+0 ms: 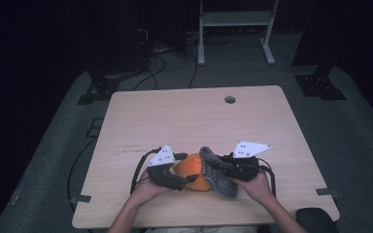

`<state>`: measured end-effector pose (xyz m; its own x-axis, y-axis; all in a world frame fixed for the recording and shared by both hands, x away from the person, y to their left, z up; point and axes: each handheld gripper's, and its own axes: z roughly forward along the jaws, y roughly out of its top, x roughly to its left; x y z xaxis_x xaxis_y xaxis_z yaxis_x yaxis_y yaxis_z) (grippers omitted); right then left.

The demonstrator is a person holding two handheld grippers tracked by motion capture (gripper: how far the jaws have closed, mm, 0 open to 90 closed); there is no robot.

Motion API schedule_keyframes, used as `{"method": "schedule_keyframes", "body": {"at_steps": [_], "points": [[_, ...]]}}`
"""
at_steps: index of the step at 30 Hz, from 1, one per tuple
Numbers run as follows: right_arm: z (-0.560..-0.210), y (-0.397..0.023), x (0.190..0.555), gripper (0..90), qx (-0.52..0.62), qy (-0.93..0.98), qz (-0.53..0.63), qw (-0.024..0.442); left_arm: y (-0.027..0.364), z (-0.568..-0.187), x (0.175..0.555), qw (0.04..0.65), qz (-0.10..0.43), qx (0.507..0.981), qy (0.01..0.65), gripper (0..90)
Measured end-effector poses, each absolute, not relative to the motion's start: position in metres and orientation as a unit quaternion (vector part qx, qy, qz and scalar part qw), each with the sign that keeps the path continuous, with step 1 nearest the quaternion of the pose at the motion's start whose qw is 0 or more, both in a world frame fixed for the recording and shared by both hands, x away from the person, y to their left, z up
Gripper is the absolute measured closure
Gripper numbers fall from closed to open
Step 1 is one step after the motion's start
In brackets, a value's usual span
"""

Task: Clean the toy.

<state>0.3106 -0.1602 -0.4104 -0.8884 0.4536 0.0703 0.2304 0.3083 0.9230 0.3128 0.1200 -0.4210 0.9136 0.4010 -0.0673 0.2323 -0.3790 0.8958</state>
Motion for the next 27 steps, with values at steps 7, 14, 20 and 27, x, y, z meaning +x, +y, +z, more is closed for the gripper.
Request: {"method": "schedule_keyframes", "body": {"at_steps": [7, 14, 20, 27], "points": [[-0.403, -0.154, 0.302, 77.1, 0.186, 0.794, 0.571, 0.097, 0.117, -0.424, 0.31, 0.518, 0.108, 0.827, 0.191, 35.7], [-0.411, -0.165, 0.311, 77.3, 0.211, 0.802, 0.546, 0.116, 0.121, -0.41, 0.306, 0.535, 0.105, 0.818, 0.181, 41.9], [-0.402, -0.162, 0.303, 77.0, 0.191, 0.788, 0.576, 0.105, 0.113, -0.409, 0.305, 0.526, 0.116, 0.823, 0.183, 34.5], [-0.411, -0.164, 0.31, 77.0, 0.213, 0.801, 0.548, 0.116, 0.123, -0.416, 0.317, 0.52, 0.084, 0.82, 0.221, 16.8]]}}
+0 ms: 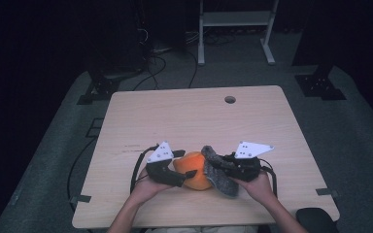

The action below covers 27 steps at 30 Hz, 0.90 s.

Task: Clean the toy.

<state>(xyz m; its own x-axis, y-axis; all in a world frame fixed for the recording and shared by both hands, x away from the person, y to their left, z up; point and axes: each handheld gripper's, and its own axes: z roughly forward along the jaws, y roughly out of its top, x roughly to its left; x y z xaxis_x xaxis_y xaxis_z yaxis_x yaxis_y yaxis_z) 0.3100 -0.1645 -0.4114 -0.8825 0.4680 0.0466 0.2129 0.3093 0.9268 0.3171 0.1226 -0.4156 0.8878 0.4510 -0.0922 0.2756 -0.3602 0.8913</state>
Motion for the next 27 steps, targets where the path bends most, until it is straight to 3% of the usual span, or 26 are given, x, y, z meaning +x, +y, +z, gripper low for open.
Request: {"method": "schedule_keyframes", "body": {"at_steps": [3, 8, 11, 14, 18, 21, 23, 27], "points": [[-0.412, -0.166, 0.311, 77.0, 0.215, 0.801, 0.547, 0.112, 0.123, -0.423, 0.324, 0.518, 0.044, 0.82, 0.24, 14.6], [-0.403, -0.164, 0.304, 77.0, 0.203, 0.781, 0.584, 0.091, 0.121, -0.42, 0.32, 0.517, 0.064, 0.82, 0.238, 31.4], [-0.4, -0.161, 0.301, 77.0, 0.192, 0.781, 0.587, 0.091, 0.12, -0.412, 0.316, 0.528, 0.058, 0.816, 0.23, 36.2], [-0.404, -0.167, 0.306, 76.9, 0.21, 0.782, 0.581, 0.089, 0.122, -0.407, 0.313, 0.535, 0.061, 0.812, 0.224, 34.7], [-0.409, -0.168, 0.309, 76.5, 0.222, 0.786, 0.569, 0.095, 0.121, -0.41, 0.316, 0.53, 0.05, 0.816, 0.224, 20.5], [-0.409, -0.171, 0.309, 76.5, 0.226, 0.788, 0.563, 0.104, 0.124, -0.411, 0.319, 0.532, 0.043, 0.812, 0.238, 17.0], [-0.409, -0.172, 0.311, 76.5, 0.232, 0.786, 0.563, 0.105, 0.124, -0.414, 0.321, 0.523, 0.044, 0.816, 0.243, 17.4], [-0.405, -0.169, 0.305, 76.5, 0.215, 0.784, 0.573, 0.104, 0.119, -0.418, 0.318, 0.523, 0.069, 0.813, 0.247, 30.4]]}}
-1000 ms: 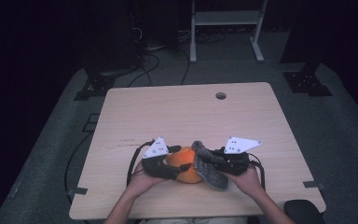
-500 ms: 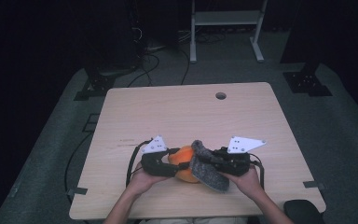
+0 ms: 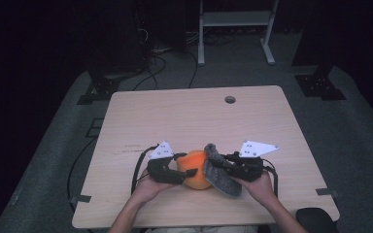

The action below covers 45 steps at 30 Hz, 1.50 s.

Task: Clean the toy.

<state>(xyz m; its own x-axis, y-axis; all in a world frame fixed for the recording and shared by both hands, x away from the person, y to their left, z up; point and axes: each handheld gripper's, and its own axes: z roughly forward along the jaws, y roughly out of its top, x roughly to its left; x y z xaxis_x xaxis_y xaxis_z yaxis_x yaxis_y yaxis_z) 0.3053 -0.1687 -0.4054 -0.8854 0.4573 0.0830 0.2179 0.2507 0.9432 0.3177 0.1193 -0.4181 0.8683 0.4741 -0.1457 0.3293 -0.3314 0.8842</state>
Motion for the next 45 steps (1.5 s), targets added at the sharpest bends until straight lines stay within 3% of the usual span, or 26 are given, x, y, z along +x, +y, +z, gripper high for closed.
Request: {"method": "schedule_keyframes", "body": {"at_steps": [3, 7, 10, 13, 16, 19, 22, 26, 28, 33, 38, 41, 45], "points": [[-0.403, -0.164, 0.302, 76.5, 0.201, 0.791, 0.568, 0.112, 0.118, -0.416, 0.317, 0.522, 0.069, 0.817, 0.235, 31.5], [-0.406, -0.172, 0.308, 76.6, 0.223, 0.788, 0.561, 0.115, 0.122, -0.416, 0.318, 0.535, 0.026, 0.816, 0.217, 24.7], [-0.408, -0.18, 0.314, 76.6, 0.238, 0.783, 0.563, 0.109, 0.115, -0.418, 0.316, 0.519, 0.054, 0.824, 0.22, 25.4], [-0.407, -0.175, 0.31, 76.5, 0.231, 0.783, 0.567, 0.108, 0.11, -0.417, 0.311, 0.507, 0.106, 0.83, 0.209, 35.5], [-0.404, -0.173, 0.306, 76.6, 0.217, 0.785, 0.57, 0.112, 0.118, -0.414, 0.313, 0.525, 0.089, 0.82, 0.21, 42.6], [-0.405, -0.176, 0.311, 76.7, 0.234, 0.785, 0.561, 0.115, 0.123, -0.413, 0.314, 0.533, 0.072, 0.817, 0.206, 44.2], [-0.407, -0.176, 0.311, 76.7, 0.237, 0.785, 0.561, 0.111, 0.12, -0.414, 0.314, 0.527, 0.073, 0.821, 0.205, 39.0], [-0.407, -0.172, 0.311, 76.7, 0.231, 0.788, 0.558, 0.116, 0.118, -0.417, 0.317, 0.517, 0.065, 0.826, 0.217, 20.5], [-0.408, -0.175, 0.313, 76.7, 0.238, 0.787, 0.557, 0.115, 0.116, -0.421, 0.317, 0.508, 0.068, 0.831, 0.214, 19.9], [-0.406, -0.17, 0.308, 76.7, 0.229, 0.786, 0.564, 0.107, 0.113, -0.424, 0.312, 0.51, 0.1, 0.83, 0.203, 36.6], [-0.403, -0.165, 0.306, 76.7, 0.203, 0.791, 0.567, 0.108, 0.116, -0.423, 0.31, 0.507, 0.089, 0.838, 0.18, 42.6], [-0.405, -0.176, 0.314, 76.7, 0.228, 0.787, 0.56, 0.124, 0.117, -0.423, 0.31, 0.512, 0.074, 0.838, 0.174, 38.7], [-0.407, -0.18, 0.314, 76.7, 0.235, 0.789, 0.552, 0.132, 0.117, -0.424, 0.317, 0.522, 0.051, 0.826, 0.206, 21.4]]}}
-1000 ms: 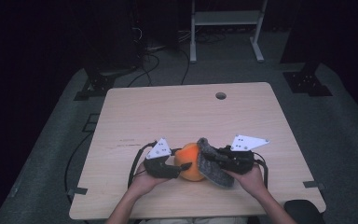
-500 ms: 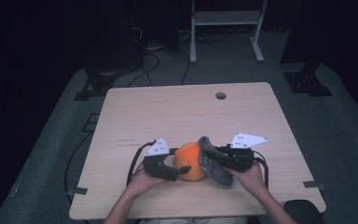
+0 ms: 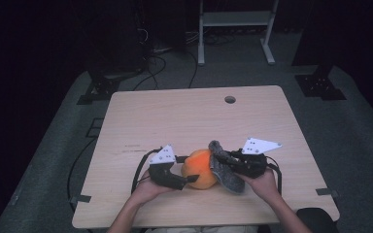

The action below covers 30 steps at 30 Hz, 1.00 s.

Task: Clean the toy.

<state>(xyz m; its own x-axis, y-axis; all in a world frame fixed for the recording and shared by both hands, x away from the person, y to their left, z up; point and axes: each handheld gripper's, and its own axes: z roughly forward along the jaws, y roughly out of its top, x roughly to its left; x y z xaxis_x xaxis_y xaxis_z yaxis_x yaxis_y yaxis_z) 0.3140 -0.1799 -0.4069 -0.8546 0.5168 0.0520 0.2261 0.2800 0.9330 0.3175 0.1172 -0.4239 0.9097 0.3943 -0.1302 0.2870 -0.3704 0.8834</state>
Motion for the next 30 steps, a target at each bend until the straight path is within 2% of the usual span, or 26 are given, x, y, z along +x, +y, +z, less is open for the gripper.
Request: {"method": "schedule_keyframes", "body": {"at_steps": [2, 5, 7, 9, 12, 16, 17, 18, 21, 23, 26, 29, 30], "points": [[-0.405, -0.176, 0.31, 76.7, 0.222, 0.786, 0.565, 0.117, 0.116, -0.425, 0.318, 0.519, 0.045, 0.828, 0.206, 19.5], [-0.401, -0.167, 0.304, 76.6, 0.192, 0.793, 0.566, 0.118, 0.115, -0.424, 0.31, 0.512, 0.081, 0.836, 0.18, 34.6], [-0.401, -0.171, 0.308, 76.7, 0.2, 0.791, 0.565, 0.121, 0.115, -0.422, 0.308, 0.512, 0.081, 0.838, 0.17, 38.7], [-0.402, -0.179, 0.314, 76.7, 0.219, 0.788, 0.562, 0.126, 0.114, -0.423, 0.309, 0.516, 0.067, 0.838, 0.165, 37.4], [-0.405, -0.184, 0.316, 76.7, 0.225, 0.791, 0.554, 0.129, 0.116, -0.425, 0.312, 0.531, 0.036, 0.829, 0.171, 28.6], [-0.405, -0.184, 0.317, 76.8, 0.227, 0.791, 0.554, 0.124, 0.11, -0.428, 0.317, 0.506, 0.044, 0.839, 0.197, 13.7], [-0.405, -0.182, 0.315, 76.8, 0.222, 0.792, 0.556, 0.119, 0.108, -0.429, 0.317, 0.505, 0.045, 0.839, 0.198, 12.6], [-0.404, -0.18, 0.314, 76.8, 0.218, 0.792, 0.558, 0.117, 0.107, -0.429, 0.316, 0.506, 0.057, 0.838, 0.196, 14.8], [-0.399, -0.169, 0.303, 76.8, 0.184, 0.794, 0.57, 0.104, 0.103, -0.428, 0.309, 0.508, 0.093, 0.836, 0.187, 30.7], [-0.395, -0.161, 0.297, 76.8, 0.159, 0.799, 0.57, 0.104, 0.1, -0.427, 0.306, 0.502, 0.099, 0.84, 0.18, 34.6], [-0.395, -0.163, 0.3, 76.8, 0.174, 0.797, 0.565, 0.123, 0.104, -0.427, 0.308, 0.51, 0.078, 0.837, 0.182, 33.4], [-0.397, -0.177, 0.312, 76.9, 0.217, 0.793, 0.553, 0.133, 0.103, -0.428, 0.309, 0.515, 0.062, 0.835, 0.183, 24.4], [-0.398, -0.181, 0.314, 76.9, 0.226, 0.792, 0.551, 0.133, 0.101, -0.428, 0.308, 0.514, 0.068, 0.836, 0.18, 24.5]]}}
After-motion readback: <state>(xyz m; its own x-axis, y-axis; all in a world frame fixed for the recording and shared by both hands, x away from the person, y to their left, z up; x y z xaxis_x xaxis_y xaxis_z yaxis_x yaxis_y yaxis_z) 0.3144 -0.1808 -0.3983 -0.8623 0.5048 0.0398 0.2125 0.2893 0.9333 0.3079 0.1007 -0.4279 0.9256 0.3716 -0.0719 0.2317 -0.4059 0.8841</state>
